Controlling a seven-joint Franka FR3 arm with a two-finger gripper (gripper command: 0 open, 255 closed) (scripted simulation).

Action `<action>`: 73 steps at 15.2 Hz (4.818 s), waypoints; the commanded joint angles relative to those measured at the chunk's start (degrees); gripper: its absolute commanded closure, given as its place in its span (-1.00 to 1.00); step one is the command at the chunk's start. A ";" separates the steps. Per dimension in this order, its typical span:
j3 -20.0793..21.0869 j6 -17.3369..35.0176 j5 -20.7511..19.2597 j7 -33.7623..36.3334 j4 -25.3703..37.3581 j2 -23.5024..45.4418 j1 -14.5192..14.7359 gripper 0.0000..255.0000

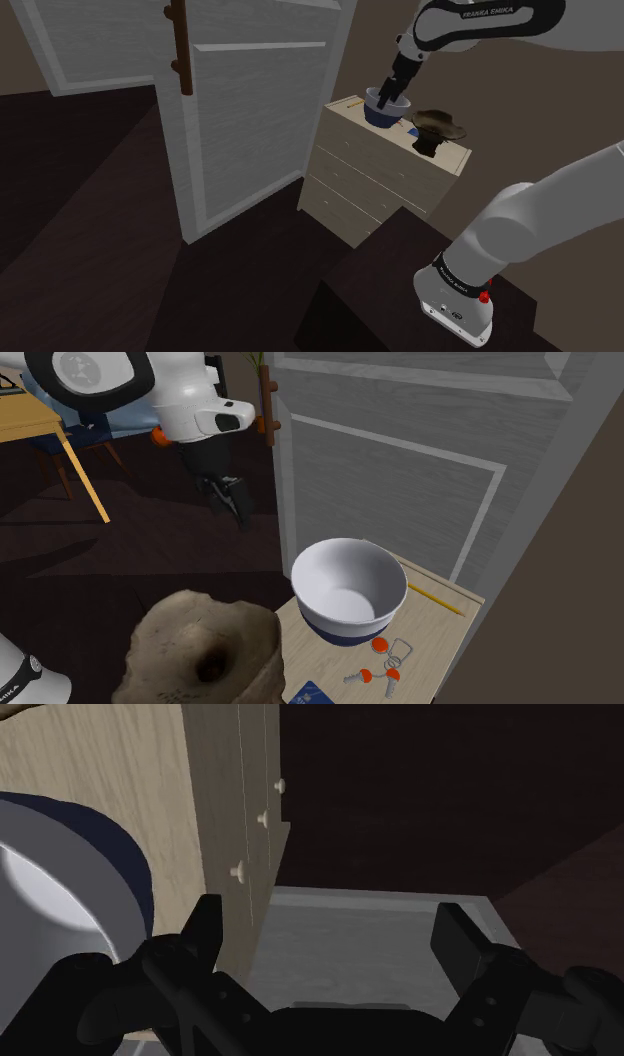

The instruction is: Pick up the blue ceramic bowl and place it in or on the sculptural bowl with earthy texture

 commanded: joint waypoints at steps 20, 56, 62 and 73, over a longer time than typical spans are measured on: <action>-7.21 13.69 3.89 -13.96 12.13 23.15 -2.86 -1.00; -6.95 -2.08 3.11 -14.11 24.84 19.93 -2.54 1.00; -6.93 -6.71 3.29 -14.43 29.62 20.07 -2.52 1.00; -7.08 -15.56 4.08 -15.36 40.06 21.72 -2.67 1.00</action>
